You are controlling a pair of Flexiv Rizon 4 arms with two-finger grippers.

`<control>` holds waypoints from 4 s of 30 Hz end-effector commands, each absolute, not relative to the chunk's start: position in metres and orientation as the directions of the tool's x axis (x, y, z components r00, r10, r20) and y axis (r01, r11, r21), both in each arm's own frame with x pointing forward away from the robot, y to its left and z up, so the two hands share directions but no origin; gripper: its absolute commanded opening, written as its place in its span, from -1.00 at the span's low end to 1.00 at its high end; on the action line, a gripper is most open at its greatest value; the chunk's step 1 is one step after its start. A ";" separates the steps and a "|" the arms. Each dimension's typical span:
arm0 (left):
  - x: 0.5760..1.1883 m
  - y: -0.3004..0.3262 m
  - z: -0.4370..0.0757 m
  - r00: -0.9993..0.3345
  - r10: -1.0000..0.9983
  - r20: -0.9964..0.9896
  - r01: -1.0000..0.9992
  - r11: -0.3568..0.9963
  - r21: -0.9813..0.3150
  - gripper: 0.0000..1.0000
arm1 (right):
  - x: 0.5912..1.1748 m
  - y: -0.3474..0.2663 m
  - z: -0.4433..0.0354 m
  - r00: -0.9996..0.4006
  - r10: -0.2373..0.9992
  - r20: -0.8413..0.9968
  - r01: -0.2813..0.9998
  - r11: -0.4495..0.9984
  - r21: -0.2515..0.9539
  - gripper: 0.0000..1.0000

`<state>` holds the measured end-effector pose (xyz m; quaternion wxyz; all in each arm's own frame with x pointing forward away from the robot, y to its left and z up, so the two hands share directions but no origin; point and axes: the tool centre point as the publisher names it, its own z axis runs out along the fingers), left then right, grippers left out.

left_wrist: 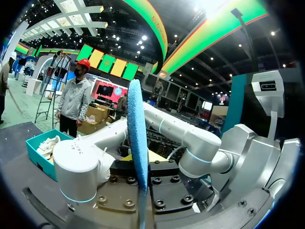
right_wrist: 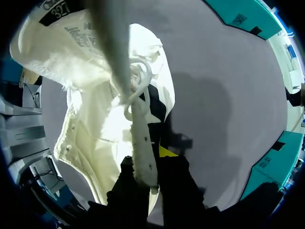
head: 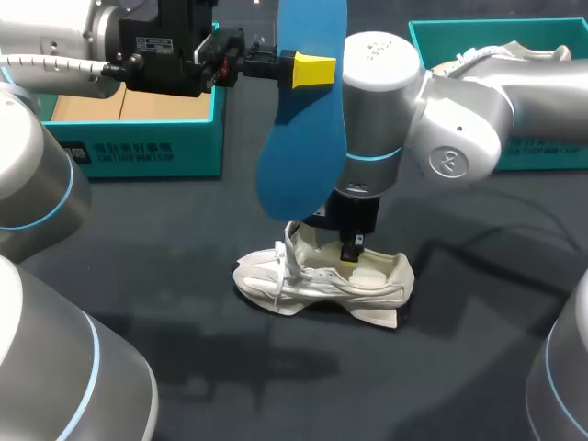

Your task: Take the shoe out of the shoebox, open the shoe tongue, remove and reinsert the insole, then place the shoe into the shoebox

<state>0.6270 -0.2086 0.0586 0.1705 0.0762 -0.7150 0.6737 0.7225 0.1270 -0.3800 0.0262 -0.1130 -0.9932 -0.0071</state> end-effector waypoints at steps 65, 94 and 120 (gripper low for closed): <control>0.627 -0.209 0.058 -0.930 0.120 0.346 -0.338 0.082 -0.938 -1.00 | 0.679 0.131 -0.347 -0.297 0.918 0.261 0.950 0.311 -0.013 -1.00; 0.627 -0.209 0.058 -0.930 0.120 0.346 -0.338 0.082 -0.938 -1.00 | 0.686 0.153 -0.357 -0.216 0.935 0.280 0.976 0.213 0.041 -1.00; 0.627 -0.209 0.058 -0.930 0.120 0.346 -0.338 0.082 -0.938 -1.00 | 0.686 0.155 -0.388 -0.195 0.932 0.307 0.981 0.187 0.055 -1.00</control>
